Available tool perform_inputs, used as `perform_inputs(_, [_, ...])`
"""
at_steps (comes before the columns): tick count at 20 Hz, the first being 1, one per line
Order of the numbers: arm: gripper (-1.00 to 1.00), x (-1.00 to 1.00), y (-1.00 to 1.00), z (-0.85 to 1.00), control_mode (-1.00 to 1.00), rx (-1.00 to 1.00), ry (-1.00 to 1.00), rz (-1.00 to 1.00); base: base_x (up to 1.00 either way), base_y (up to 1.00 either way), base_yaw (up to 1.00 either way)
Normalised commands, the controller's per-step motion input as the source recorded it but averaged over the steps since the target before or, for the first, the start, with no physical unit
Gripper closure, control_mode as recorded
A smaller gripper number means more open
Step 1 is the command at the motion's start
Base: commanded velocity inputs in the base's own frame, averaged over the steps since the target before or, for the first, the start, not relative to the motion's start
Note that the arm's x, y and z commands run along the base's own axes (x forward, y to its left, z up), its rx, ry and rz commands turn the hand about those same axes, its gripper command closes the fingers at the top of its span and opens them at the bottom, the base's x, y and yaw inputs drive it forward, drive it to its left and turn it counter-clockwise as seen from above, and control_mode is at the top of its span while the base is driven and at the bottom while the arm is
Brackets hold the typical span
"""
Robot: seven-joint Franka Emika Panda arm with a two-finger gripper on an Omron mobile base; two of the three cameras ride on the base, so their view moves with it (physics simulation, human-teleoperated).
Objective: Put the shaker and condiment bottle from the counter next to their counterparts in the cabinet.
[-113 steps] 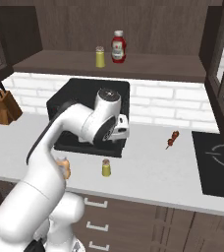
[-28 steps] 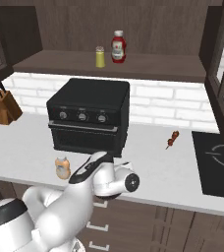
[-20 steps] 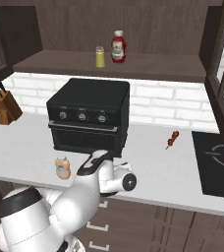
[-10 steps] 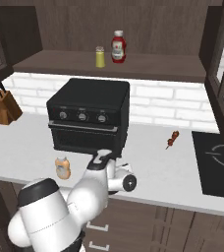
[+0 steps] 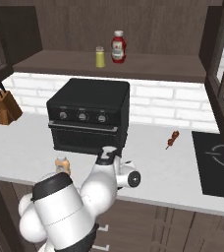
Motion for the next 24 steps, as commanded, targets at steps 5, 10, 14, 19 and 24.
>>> perform_inputs(5, [1.00, 0.04, 0.00, 0.00, -1.00, 0.00, 0.00, 0.00, 0.00, 0.00, 0.00])
perform_inputs(10, [1.00, 0.00, 0.00, 0.27, -1.00, 0.00, 0.00, -0.02, 0.00, 0.00, 0.00])
perform_inputs(14, [1.00, -0.05, 0.00, 0.61, -1.00, 0.00, 0.00, -0.09, 0.00, 0.00, 0.00])
perform_inputs(19, [1.00, -0.09, 0.00, 0.64, -1.00, 0.00, 0.00, -0.09, 0.00, 0.00, 0.00])
perform_inputs(24, [1.00, -0.14, 0.00, 0.65, -1.00, 0.00, 0.00, -0.10, 0.00, 0.00, 0.00])
